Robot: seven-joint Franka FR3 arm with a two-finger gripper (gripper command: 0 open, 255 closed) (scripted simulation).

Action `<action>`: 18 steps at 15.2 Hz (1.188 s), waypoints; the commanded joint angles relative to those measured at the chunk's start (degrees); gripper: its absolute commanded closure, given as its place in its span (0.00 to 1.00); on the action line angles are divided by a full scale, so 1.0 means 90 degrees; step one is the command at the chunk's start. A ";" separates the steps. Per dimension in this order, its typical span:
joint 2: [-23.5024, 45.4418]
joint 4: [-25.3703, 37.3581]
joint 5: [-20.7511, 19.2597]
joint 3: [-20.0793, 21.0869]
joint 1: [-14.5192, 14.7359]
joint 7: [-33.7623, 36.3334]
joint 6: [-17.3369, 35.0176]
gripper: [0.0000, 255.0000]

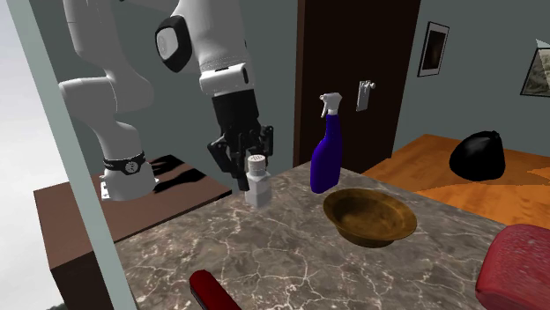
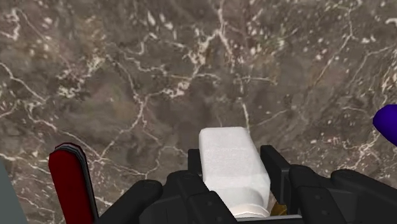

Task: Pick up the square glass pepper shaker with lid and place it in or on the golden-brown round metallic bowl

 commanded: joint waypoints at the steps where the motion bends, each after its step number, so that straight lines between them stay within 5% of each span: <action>1: -0.0112 0.0070 0.0017 0.0001 0.0001 -0.0009 -0.0185 1.00; 12: -0.0524 0.0513 0.0072 -0.0007 -0.0001 -0.0045 -0.1038 1.00; 18: 0.0724 0.2067 -0.0312 0.0248 0.0262 0.0677 -0.1360 1.00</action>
